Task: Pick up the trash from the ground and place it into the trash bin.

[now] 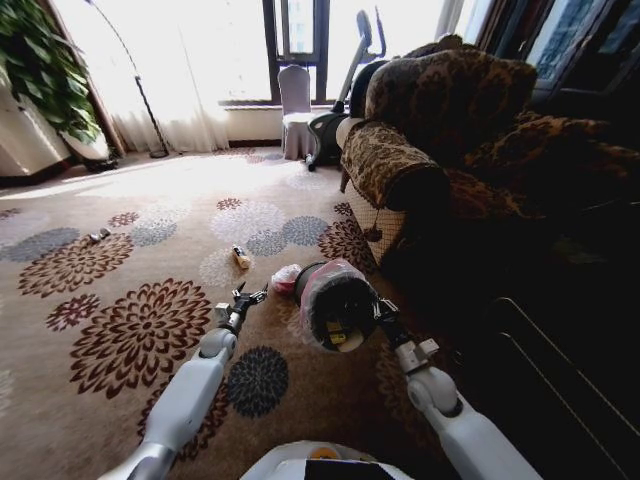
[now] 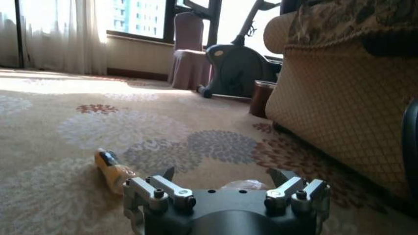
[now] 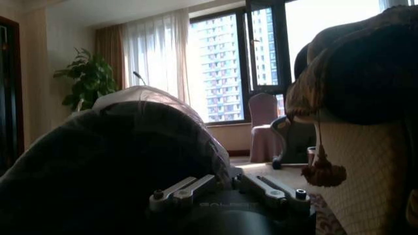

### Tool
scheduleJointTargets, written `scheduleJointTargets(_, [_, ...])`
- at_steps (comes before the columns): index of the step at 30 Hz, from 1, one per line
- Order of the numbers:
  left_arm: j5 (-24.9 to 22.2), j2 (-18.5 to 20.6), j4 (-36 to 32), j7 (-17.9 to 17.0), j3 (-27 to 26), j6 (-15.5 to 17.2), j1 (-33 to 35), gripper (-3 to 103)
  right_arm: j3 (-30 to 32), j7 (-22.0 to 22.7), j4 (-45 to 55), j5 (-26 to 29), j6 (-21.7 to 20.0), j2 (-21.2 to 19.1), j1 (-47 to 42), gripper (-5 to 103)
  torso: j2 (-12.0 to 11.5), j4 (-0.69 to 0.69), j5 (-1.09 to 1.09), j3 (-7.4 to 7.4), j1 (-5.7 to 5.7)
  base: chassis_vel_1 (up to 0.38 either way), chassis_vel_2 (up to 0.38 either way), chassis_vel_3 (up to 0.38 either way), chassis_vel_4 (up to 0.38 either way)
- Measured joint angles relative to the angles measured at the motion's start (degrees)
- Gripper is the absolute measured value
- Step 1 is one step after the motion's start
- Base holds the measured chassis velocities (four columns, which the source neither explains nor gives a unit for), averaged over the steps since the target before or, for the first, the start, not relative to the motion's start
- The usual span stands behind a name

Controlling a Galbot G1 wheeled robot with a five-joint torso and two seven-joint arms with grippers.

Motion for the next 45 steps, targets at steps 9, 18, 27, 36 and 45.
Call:
scheduleJointTargets(9, [-1.3, 0.1, 7.1, 1.5, 4.6, 2.2, -4.6, 100, 0.0, 0.0, 0.0, 0.6, 1.6, -0.2, -0.4, 0, 0.0, 0.0, 0.03, 0.03, 0.03, -0.216, 0.212, 0.2, -0.2])
scheduleJointTargets(18, [0.2, -1.0, 21.6, 4.5, 14.3, 1.5, -12.9, 100, 0.4, 0.0, 0.5, 1.0, 1.9, -0.1, -1.3, 0, 0.0, -0.01, -0.01, 0.0, 0.0, -0.084, 0.072, 0.078, -0.07])
scheduleJointTargets(27, [11.8, -3.6, 33.2, 9.0, 19.4, -4.5, -19.0, 100, 1.2, 0.0, 0.8, 0.7, 2.1, 0.4, -2.7, 0, 0.0, -0.02, 0.0, 0.01, 0.01, 0.0, 0.0, 0.0, 0.0])
scheduleJointTargets(36, [19.7, -7.9, 46.4, 10.6, 19.4, -7.8, -24.7, 97, 1.8, 0.0, 0.8, 0.7, 2.1, 0.0, -3.2, 0, 0.0, -0.01, 0.02, 0.01, 0.01, 0.0, 0.0, 0.0, 0.0])
scheduleJointTargets(45, [18.7, -9.1, 45.2, 9.9, 18.5, -7.2, -23.4, 73, 2.9, 0.0, 1.1, 0.5, 2.1, -0.1, -4.3, 0, 0.0, 0.0, 0.01, 0.01, 0.01, 0.0, 0.0, 0.0, 0.0])
